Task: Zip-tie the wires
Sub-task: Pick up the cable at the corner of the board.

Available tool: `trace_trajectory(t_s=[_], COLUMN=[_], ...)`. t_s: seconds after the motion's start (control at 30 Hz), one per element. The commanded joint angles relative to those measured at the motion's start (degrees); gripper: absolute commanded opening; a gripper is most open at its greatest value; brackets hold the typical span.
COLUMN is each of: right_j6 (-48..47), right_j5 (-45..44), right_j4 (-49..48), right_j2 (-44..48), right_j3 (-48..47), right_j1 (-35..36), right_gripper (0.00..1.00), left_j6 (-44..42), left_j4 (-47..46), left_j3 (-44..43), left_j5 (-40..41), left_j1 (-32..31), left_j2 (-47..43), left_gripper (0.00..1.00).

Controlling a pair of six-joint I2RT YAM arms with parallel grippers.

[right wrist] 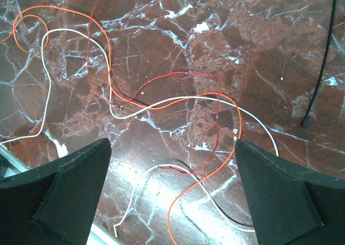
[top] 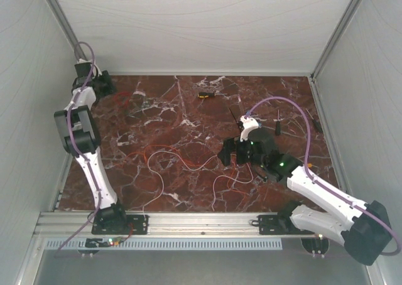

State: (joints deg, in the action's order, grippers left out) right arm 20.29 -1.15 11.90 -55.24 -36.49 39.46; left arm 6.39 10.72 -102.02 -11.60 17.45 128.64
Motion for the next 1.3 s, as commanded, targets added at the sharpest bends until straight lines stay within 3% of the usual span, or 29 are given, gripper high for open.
trace_trajectory(t_s=[0.0, 0.3, 0.77, 1.07, 1.27], right_j6=[0.51, 1.43, 1.9, 1.8, 1.76], right_j5=[1.08, 1.57, 1.48, 1.5, 1.41], right_j4=[0.72, 1.4, 1.28, 1.33, 1.31], right_j2=[-1.19, -0.95, -0.38, -0.48, -0.39], right_j3=[-2.23, -1.87, -0.78, -0.51, -0.49], right_j1=[-0.2, -0.25, -0.26, -0.24, -0.23], right_gripper=[0.97, 0.97, 0.97, 0.97, 0.97], left_j6=[-0.5, 1.35, 0.94, -1.22, -1.2], left_j4=[-2.28, -3.22, -3.05, 0.95, 1.5], left_j3=[-2.3, -1.3, -1.07, -4.89, -5.39], left_j5=[-3.49, -5.54, -5.72, -5.63, -4.84], left_j1=[0.59, 0.53, 0.04, -1.02, -1.14], left_j2=[2.86, 4.17, 4.61, 6.87, 7.15], left_gripper=[0.58, 0.38, 0.25, 0.32, 0.12])
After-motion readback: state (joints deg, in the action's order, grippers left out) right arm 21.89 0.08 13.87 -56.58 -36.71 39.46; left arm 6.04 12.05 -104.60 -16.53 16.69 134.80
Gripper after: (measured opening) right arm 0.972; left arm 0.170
